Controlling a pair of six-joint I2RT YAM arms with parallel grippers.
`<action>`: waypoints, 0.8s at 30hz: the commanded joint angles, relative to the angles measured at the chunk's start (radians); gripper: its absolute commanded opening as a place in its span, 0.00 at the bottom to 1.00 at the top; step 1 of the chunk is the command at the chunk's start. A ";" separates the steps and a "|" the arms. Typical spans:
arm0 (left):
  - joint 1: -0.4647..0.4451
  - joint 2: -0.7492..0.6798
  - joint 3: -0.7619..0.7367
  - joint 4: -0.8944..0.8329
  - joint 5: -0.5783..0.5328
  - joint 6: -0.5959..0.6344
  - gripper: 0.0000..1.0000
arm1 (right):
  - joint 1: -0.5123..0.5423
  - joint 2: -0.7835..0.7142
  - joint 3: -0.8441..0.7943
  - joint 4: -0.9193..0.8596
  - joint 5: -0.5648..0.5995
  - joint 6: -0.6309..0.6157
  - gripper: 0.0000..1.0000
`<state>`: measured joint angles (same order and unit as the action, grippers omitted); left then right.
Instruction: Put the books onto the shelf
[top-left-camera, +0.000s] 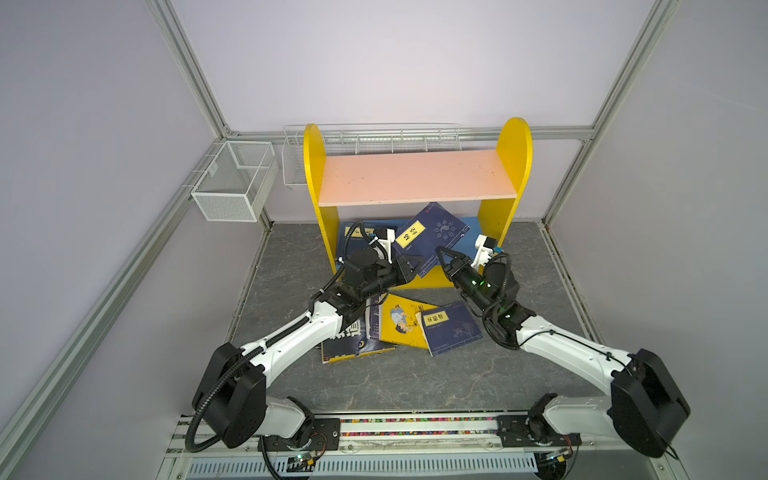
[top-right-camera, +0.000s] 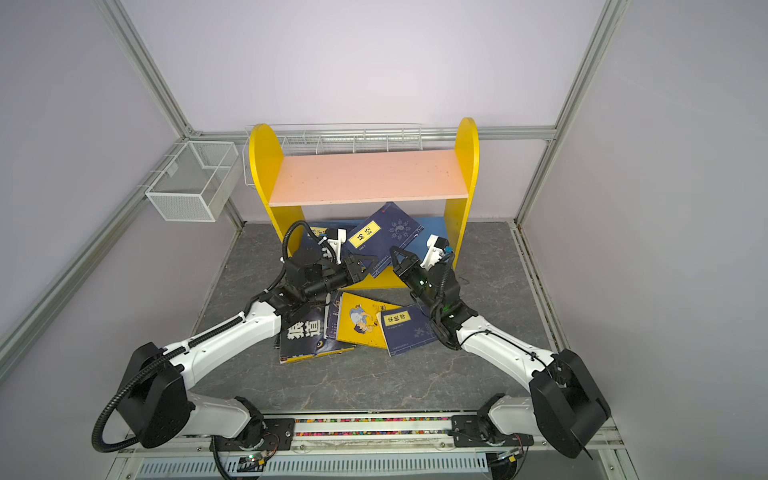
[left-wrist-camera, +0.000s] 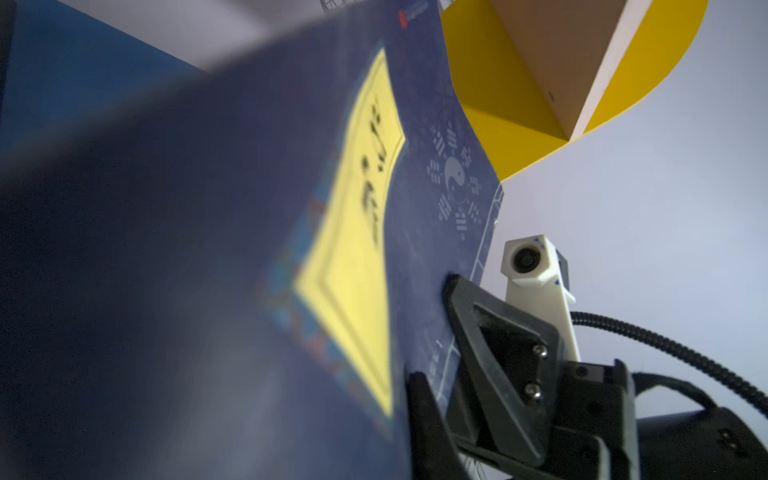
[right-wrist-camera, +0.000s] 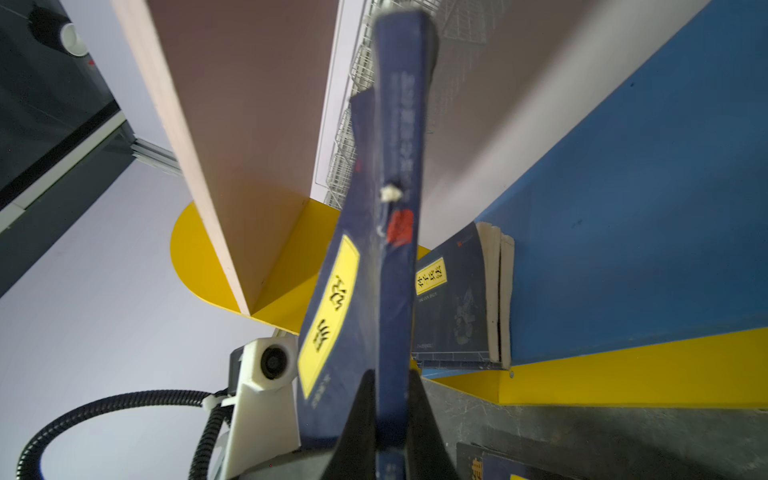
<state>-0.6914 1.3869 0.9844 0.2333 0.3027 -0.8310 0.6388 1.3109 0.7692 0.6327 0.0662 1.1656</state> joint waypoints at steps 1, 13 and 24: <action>0.025 -0.062 -0.002 0.017 -0.015 0.046 0.04 | 0.009 -0.003 0.084 -0.219 -0.206 -0.139 0.28; 0.122 -0.209 0.006 -0.450 0.235 0.375 0.00 | -0.250 -0.197 0.152 -0.639 -0.416 -0.493 0.72; 0.128 -0.290 0.030 -0.564 0.391 0.498 0.00 | -0.310 -0.102 0.194 -0.661 -0.788 -0.596 0.63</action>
<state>-0.5682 1.1229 0.9779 -0.3332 0.6109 -0.3901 0.3351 1.1923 0.9558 -0.0555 -0.5701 0.5980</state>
